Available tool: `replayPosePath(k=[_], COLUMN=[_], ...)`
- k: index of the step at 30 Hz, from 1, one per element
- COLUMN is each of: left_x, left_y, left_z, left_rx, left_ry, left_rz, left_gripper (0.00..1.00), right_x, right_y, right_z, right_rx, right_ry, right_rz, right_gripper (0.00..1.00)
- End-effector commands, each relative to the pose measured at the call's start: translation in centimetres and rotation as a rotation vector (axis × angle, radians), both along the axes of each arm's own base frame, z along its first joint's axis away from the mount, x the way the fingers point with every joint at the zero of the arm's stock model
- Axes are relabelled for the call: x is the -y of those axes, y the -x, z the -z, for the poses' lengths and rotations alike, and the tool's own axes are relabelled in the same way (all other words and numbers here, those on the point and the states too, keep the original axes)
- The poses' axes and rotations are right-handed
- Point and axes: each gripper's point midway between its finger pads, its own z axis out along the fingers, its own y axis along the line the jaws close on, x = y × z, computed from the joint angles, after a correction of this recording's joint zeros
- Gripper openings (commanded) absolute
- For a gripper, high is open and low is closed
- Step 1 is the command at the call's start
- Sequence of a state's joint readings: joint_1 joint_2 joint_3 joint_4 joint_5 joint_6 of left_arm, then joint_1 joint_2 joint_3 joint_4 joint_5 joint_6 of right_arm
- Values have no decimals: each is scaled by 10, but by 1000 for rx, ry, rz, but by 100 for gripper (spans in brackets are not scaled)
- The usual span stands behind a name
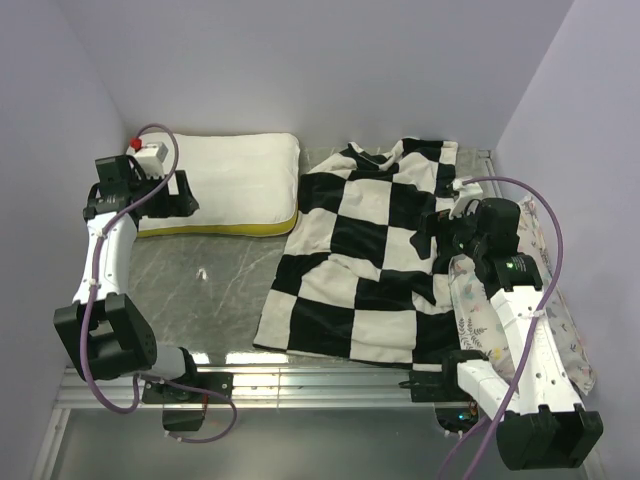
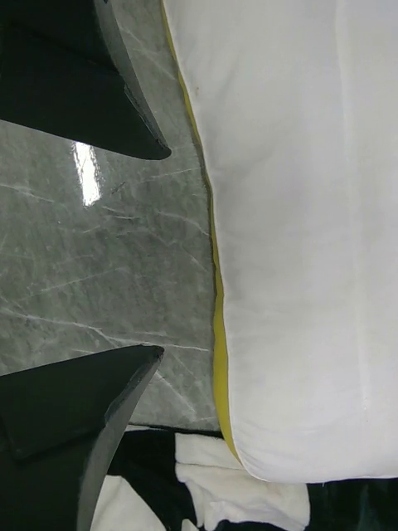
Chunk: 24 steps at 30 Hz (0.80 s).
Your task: Put the pillow into the pillowcase
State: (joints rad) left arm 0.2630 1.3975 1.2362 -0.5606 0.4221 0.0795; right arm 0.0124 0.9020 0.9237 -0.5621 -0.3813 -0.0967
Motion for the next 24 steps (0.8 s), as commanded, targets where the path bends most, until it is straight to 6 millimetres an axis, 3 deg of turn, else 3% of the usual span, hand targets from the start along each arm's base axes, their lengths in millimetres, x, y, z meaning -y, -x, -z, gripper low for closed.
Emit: replayPosePath(k=[1,2,3,4,5,6,7,8,9,10,11,12,13,14,15,17,19,22,24], left_x=[-3,2,4,5,2,4,3,-1,-3,-6,-13,-18,-26,-31,-35,-48,-61,-74,-80], left_y=[-10,-11,-17,-25,-31,-36,-43,-59,-67,-78,-95,-111,-125,-136,-149,-172,-187,-193,-185], left_z=[-24,-33,-28,-44,-47,-28,-29,-51,-28,-28,-49,-29,-42,-39,-19,-15,15,60,100], left_rx=[93,110,93,126,141,74,71,131,61,63,119,84,121,124,100,129,105,39,-47], left_ry=[-64,-86,-88,-113,-161,-131,-144,-209,-187,-204,-255,-246,-296,-313,-312,-377,-430,-488,-498], left_rz=[49,124,175,223,275,321,355,402,435,450,460,469,466,458,457,430,413,430,464], left_gripper=[99,99,99,99,99,99,99,99,99,99,99,99,99,99,99,99,99,99,99], right_x=[-2,-2,-4,-4,-5,-5,-8,-8,-9,-12,-11,-12,-12,-12,-12,-12,-11,-10,-9], right_y=[-4,-5,-4,-5,-6,-6,-6,-6,-6,-5,-6,-6,-7,-7,-7,-10,-12,-14,-18], right_z=[-6,-4,-3,-3,-1,0,0,2,5,7,7,9,11,12,13,17,21,26,28], right_rx=[21,15,8,5,-4,-13,-19,-28,-46,-56,-60,-67,-78,-84,-91,-111,-132,-159,-168], right_ry=[-14,-12,-16,-18,-18,-16,-22,-21,-22,-28,-25,-25,-24,-22,-22,-21,-18,-11,-5], right_rz=[-10,-14,-26,-29,-36,-41,-55,-62,-71,-83,-85,-87,-92,-93,-95,-97,-96,-96,-95], right_gripper=[100,100,100,100,100,100,100,100,100,100,100,100,100,100,100,100,100,100,100])
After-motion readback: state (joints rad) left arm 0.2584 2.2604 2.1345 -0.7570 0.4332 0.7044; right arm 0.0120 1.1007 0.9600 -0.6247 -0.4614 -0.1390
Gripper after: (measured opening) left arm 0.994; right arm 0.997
